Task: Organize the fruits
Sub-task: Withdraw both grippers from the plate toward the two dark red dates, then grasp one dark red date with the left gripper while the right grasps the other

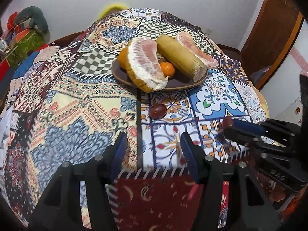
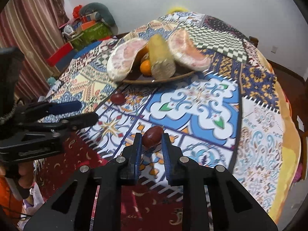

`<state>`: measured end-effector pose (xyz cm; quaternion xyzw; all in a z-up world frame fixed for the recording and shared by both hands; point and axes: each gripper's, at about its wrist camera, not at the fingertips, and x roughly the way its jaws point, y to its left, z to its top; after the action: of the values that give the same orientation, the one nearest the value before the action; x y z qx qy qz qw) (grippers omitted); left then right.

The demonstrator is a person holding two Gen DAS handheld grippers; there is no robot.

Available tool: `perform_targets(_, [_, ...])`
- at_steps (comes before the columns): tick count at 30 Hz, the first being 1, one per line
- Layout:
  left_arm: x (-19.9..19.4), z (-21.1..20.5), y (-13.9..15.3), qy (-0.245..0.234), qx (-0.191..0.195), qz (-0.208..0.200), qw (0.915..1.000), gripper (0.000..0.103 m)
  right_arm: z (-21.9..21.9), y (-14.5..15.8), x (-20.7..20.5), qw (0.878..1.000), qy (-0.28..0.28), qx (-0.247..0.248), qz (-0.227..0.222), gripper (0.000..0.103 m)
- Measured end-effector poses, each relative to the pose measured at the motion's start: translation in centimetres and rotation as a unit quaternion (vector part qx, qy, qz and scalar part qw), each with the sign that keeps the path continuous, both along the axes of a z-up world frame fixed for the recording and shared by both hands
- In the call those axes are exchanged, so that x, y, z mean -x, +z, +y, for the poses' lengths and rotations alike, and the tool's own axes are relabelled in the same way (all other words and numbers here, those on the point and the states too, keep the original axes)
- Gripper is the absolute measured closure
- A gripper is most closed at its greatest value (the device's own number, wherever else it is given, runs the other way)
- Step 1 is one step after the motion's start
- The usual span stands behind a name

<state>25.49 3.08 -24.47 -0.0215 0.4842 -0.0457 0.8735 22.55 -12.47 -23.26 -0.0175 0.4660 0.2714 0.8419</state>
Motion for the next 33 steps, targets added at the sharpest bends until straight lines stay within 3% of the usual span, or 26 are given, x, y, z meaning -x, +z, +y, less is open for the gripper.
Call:
perform_targets(3, [-1.1, -0.4, -0.4, -0.005, -0.001, 0.005, 1.0, 0.056, -0.8, 0.6, -0.4, 1.0, -0.007, -0.003, -0.009, 0.085])
perform_targets(13, [-3.8, -0.9, -1.6, -0.001, -0.008, 0.016, 0.9998, 0.061, -1.9, 0.9, -1.5, 1.0, -0.018, -0.008, -0.018, 0.084])
perform_targets(20, [-4.6, -0.8, -2.2, -0.001, -0.008, 0.02, 0.9998, 0.076, -2.0, 0.8, -1.8, 1.0, -0.019, -0.011, -0.021, 0.084])
perform_targets(24, [-4.4, -1.3, -2.1, -0.01, -0.023, 0.013, 0.9996, 0.077, -2.1, 0.9, -1.9, 0.999, -0.02, -0.011, -0.022, 0.084])
perform_targets(33, [-3.0, -0.4, -0.1, -0.005, -0.014, -0.009, 0.9999, 0.078, -1.9, 2.1, -2.2, 0.999, -0.021, -0.014, -0.038, 0.084])
